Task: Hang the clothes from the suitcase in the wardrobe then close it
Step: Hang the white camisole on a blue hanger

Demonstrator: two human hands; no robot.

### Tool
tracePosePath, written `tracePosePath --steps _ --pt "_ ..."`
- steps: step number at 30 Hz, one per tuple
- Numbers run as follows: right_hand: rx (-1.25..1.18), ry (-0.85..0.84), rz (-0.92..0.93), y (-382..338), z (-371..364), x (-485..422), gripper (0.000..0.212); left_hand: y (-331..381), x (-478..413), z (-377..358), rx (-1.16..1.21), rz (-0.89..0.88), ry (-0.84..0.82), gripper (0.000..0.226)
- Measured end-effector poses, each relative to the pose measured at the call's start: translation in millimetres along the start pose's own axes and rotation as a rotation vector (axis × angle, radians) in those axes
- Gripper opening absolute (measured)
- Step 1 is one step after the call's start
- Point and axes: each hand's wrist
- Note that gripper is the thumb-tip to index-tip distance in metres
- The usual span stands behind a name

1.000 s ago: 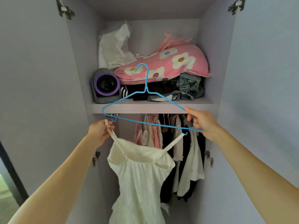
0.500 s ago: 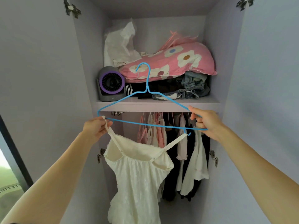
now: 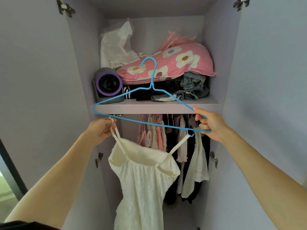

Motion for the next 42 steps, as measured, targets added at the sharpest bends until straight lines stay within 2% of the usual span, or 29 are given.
tracePosePath --steps 9,12,17,22,25,27,30,32,34,36,37,39,42 --pt "-0.04 0.085 0.012 -2.8 15.5 7.6 0.045 5.1 4.0 -0.8 -0.11 0.08 -0.154 0.018" --pt "-0.078 0.075 0.023 1.4 16.4 7.8 0.05 1.9 1.5 -0.2 -0.157 0.129 -0.124 0.024" --pt "-0.044 0.058 0.058 3.3 4.0 5.1 0.052 -6.5 3.4 -9.1 -0.383 0.169 -0.032 0.02" --pt "0.002 0.085 0.094 4.9 -14.7 0.7 0.051 -31.5 6.4 -21.5 -0.661 0.247 -0.148 0.02" --pt "-0.013 0.085 0.102 5.5 -26.5 0.1 0.049 -54.4 5.9 -30.0 -0.85 0.262 -0.241 0.036" --pt "-0.044 0.073 0.108 4.3 -34.3 1.7 0.049 -76.1 4.4 -34.4 -0.847 0.216 -0.262 0.064" --pt "-0.106 0.053 0.12 -6.0 -44.5 6.0 0.048 -116.4 4.3 -37.8 -0.751 0.177 -0.172 0.108" --pt "-0.146 0.038 0.133 -16.5 -50.9 7.1 0.047 -140.2 7.3 -39.3 -0.698 0.169 -0.086 0.125" --pt "-0.164 0.035 0.15 -26.8 -56.2 8.9 0.046 -155.3 14.3 -50.0 -0.747 0.039 0.134 0.121" --pt "-0.183 0.049 0.165 -36.3 -60.4 11.4 0.047 -159.7 23.6 -68.0 -0.773 -0.166 0.396 0.104" --pt "-0.195 0.058 0.17 -40.6 -61.6 12.7 0.047 -158.0 27.7 -75.8 -0.765 -0.225 0.458 0.1" --pt "-0.214 0.077 0.178 -50.0 -61.0 18.5 0.047 -157.4 27.2 -84.2 -0.751 -0.227 0.458 0.106" --pt "-0.211 0.102 0.183 -58.8 -56.5 26.0 0.046 -167.6 21.3 -80.2 -0.832 -0.175 0.365 0.122"
Point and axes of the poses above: each hand's wrist, its own x-axis away from the middle knuckle, its own z-axis out of the back of the hand, y = z × x, and after that the axes turned 14 degrees about -y, right-handed
